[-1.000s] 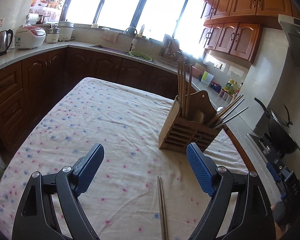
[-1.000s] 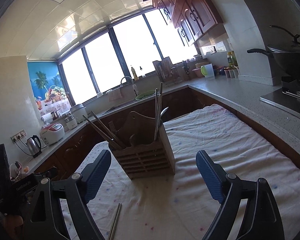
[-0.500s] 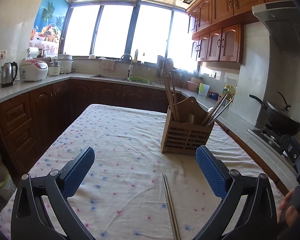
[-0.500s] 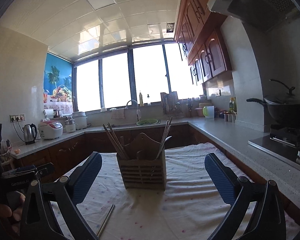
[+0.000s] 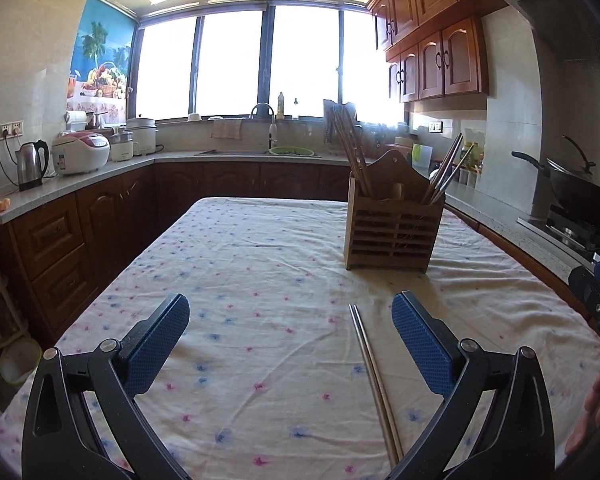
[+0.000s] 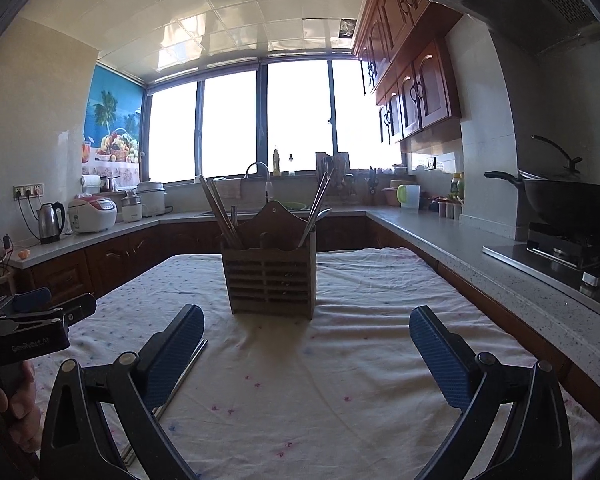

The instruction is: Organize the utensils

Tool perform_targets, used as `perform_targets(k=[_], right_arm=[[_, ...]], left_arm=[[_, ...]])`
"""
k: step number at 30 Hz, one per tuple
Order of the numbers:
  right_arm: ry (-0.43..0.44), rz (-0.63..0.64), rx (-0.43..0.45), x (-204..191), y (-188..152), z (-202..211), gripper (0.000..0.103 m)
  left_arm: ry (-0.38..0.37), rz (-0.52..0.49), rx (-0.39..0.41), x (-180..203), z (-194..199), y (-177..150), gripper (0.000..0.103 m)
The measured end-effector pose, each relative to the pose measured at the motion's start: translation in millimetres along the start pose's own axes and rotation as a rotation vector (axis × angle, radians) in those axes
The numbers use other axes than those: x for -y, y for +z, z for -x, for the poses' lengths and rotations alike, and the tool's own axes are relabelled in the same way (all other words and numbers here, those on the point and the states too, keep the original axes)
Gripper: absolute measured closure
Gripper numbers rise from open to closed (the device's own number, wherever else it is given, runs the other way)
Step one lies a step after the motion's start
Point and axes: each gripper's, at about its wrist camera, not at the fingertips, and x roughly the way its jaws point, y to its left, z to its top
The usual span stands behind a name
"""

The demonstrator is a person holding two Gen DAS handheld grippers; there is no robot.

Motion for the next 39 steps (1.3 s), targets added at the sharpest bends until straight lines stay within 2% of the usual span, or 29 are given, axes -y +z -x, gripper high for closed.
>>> perform_targets(k=[39], right_arm=[[-0.025,-0.051,-0.022,19.8,-19.9,11.1,0.0]], left_arm=[[0.002,-0.056,-0.028,17.7,8.4,-15.1,0.0]])
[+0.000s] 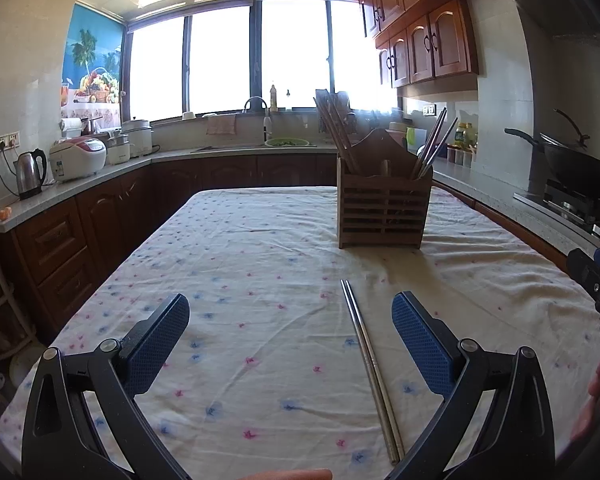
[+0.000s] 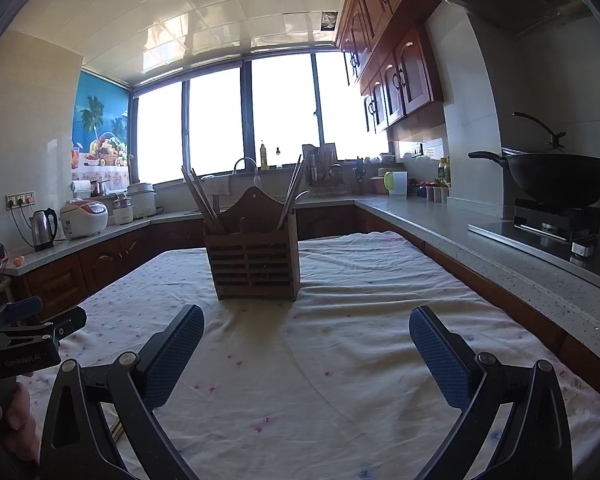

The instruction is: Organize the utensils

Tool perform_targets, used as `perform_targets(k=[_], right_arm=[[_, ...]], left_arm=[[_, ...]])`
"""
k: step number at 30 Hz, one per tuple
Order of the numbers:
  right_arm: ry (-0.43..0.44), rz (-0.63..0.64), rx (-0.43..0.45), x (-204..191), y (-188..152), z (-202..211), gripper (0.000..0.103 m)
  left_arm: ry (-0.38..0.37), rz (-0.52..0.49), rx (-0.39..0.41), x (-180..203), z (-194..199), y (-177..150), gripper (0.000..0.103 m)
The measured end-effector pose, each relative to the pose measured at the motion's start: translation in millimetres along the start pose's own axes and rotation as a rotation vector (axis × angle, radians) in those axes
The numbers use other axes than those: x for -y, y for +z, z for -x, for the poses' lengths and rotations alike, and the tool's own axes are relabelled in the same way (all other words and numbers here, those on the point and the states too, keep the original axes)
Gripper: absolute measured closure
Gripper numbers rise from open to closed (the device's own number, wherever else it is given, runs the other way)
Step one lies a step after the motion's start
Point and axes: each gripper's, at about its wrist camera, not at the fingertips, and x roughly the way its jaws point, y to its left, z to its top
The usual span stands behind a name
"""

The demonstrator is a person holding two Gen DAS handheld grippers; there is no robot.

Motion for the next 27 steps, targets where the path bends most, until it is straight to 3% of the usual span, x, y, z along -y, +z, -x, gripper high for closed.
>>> perform_targets(k=[27], right_arm=[[0.014,-0.013,-0.016,-2.9,-1.1,-5.6,0.0]], left_arm=[[-0.039,0.004,-0.022,-1.0,-5.4,-2.0,0.0]])
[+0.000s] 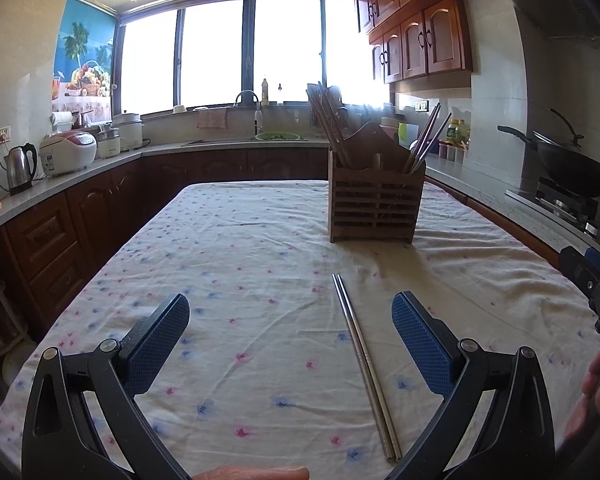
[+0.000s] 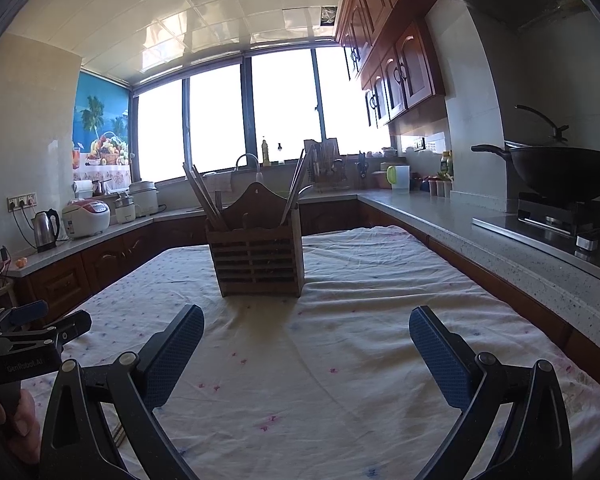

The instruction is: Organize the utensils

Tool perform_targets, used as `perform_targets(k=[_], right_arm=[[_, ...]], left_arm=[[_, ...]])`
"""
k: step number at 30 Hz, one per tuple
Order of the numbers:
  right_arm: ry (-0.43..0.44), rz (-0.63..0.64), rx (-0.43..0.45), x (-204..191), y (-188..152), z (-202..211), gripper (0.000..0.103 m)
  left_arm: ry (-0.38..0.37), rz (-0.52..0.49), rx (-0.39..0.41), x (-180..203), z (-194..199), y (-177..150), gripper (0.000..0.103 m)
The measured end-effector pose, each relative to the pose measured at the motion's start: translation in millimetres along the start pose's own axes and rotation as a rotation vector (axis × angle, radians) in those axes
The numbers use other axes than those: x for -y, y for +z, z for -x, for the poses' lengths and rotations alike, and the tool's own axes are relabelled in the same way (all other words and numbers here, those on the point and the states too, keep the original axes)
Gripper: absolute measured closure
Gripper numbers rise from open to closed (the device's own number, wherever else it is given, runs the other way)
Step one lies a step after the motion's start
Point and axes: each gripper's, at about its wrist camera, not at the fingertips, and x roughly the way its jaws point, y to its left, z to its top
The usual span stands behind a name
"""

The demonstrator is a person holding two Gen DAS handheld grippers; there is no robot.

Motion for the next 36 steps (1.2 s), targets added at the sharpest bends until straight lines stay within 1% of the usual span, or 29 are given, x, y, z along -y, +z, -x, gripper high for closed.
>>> perform_targets(k=[16,36], right_arm=[[0.005,-0.004,-0.001,-0.4,0.0,0.6,0.0],[0.009,-0.01,0.001,-2.7,1.5,2.4,0.0]], left_arm=[[0.006,0.001,0.006,-0.3,1.6,-0.4,0.0],[-0.012,-0.001,-0.004,0.1,0.5,-1.5,0.0]])
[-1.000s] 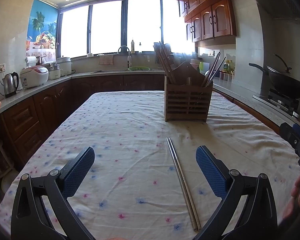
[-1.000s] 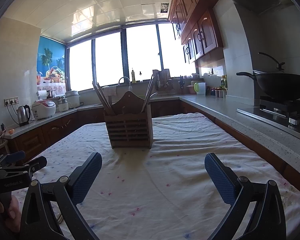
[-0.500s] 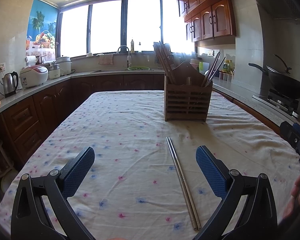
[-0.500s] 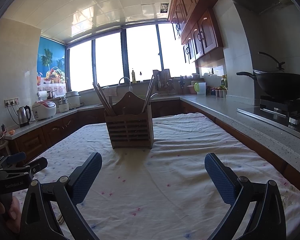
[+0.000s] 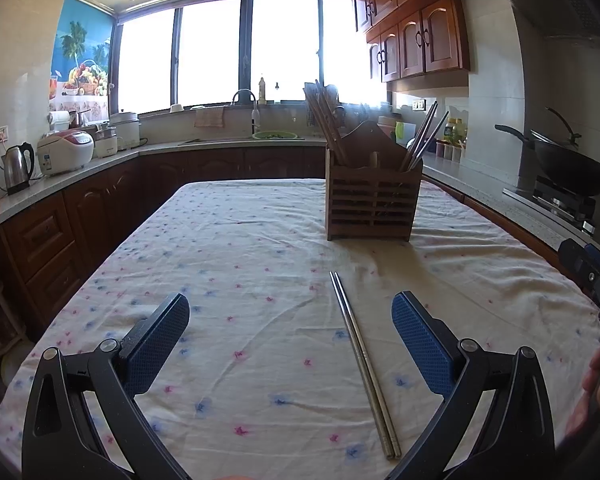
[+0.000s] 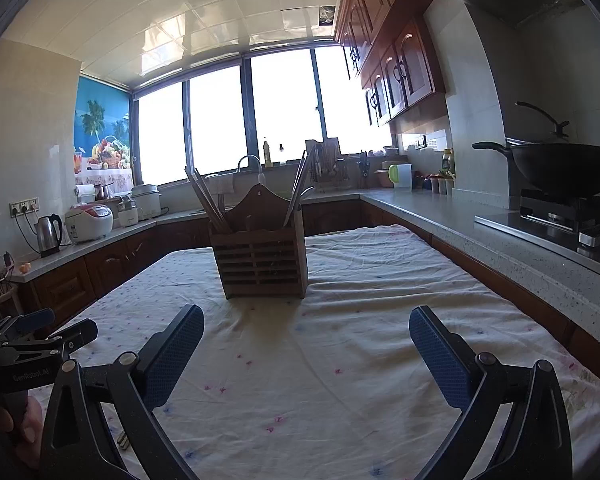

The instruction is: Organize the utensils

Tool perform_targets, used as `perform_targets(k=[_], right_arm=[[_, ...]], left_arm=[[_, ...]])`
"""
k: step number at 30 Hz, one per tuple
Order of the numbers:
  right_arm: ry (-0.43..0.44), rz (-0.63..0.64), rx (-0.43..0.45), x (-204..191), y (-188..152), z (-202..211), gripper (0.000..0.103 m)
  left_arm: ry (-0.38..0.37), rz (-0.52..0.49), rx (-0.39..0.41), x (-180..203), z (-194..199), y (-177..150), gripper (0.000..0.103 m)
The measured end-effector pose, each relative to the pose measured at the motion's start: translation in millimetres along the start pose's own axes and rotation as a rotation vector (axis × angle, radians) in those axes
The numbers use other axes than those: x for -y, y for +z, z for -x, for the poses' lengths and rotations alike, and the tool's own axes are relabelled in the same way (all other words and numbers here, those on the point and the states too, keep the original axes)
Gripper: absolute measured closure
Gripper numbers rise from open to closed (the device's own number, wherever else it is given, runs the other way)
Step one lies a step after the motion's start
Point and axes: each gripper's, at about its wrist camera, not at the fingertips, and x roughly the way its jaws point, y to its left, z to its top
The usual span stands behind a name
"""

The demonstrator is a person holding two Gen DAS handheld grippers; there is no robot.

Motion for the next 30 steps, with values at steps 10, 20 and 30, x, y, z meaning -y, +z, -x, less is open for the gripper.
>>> perform_targets(k=[10,20,30], right_arm=[[0.0,-0.002,-0.001,0.9,0.1,-0.2,0.0],[0.0,-0.006,0.0,-0.5,0.0,0.9,0.0],[0.002,-0.009,0.001,-0.5,0.5,0.2,0.0]], left_arm=[[-0.001,-0.005,-0.001,1.0,-0.1,-1.6,0.0],[-0.004,-0.008,-0.002,1.8,0.0,-0.7,0.0],[-0.008,-0.008,-0.005,2.7,-1.1,0.3,0.0]])
